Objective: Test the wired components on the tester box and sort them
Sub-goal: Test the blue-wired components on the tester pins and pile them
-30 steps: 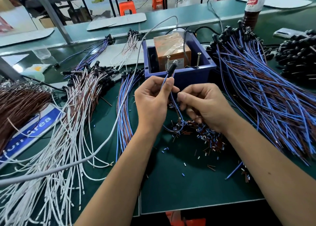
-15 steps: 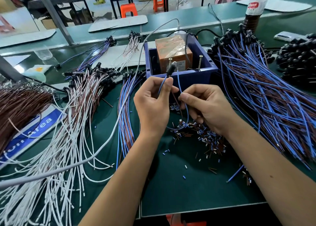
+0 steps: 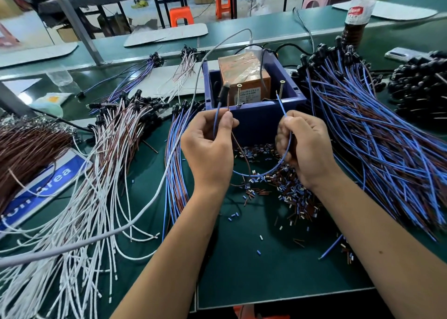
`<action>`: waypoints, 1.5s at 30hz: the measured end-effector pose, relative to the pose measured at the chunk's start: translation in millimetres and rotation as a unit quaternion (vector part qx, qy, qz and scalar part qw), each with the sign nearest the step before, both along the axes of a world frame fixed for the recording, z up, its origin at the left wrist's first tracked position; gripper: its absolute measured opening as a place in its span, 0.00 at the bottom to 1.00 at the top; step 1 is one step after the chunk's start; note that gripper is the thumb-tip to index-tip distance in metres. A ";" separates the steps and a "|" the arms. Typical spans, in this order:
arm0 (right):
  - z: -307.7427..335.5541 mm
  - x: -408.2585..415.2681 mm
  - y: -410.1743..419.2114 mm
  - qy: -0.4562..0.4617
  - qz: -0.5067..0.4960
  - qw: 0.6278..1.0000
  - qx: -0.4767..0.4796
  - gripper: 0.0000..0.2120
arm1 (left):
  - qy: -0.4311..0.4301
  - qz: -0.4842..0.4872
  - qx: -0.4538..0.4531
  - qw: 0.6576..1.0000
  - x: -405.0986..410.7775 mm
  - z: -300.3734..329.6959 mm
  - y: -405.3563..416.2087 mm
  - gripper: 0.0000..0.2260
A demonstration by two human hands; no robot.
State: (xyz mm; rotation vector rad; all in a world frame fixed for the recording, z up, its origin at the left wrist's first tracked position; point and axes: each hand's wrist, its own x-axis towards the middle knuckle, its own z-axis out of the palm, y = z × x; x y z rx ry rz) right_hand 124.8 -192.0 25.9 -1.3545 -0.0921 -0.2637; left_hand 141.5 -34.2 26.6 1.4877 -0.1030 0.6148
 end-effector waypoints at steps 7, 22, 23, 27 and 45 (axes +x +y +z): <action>-4.0 2.0 1.3 -0.049 -0.074 0.995 -0.046 0.21 | 0.011 0.036 0.015 0.999 1.0 2.0 -4.6 0.07; -6.9 3.4 0.1 -0.078 -0.128 0.988 -0.047 0.17 | 0.021 0.013 0.007 1.000 3.5 6.1 -11.1 0.10; -6.9 3.3 0.3 -0.079 -0.129 0.987 -0.046 0.17 | 0.021 0.011 0.008 1.000 3.2 5.8 -10.5 0.10; -6.3 2.9 -0.5 -0.083 -0.138 0.986 -0.041 0.16 | 0.024 0.009 0.005 1.000 2.2 5.0 -8.6 0.10; -7.7 2.6 -0.2 -0.096 -0.083 0.990 -0.068 0.17 | 0.024 0.000 -0.001 1.000 -0.5 3.0 -4.9 0.09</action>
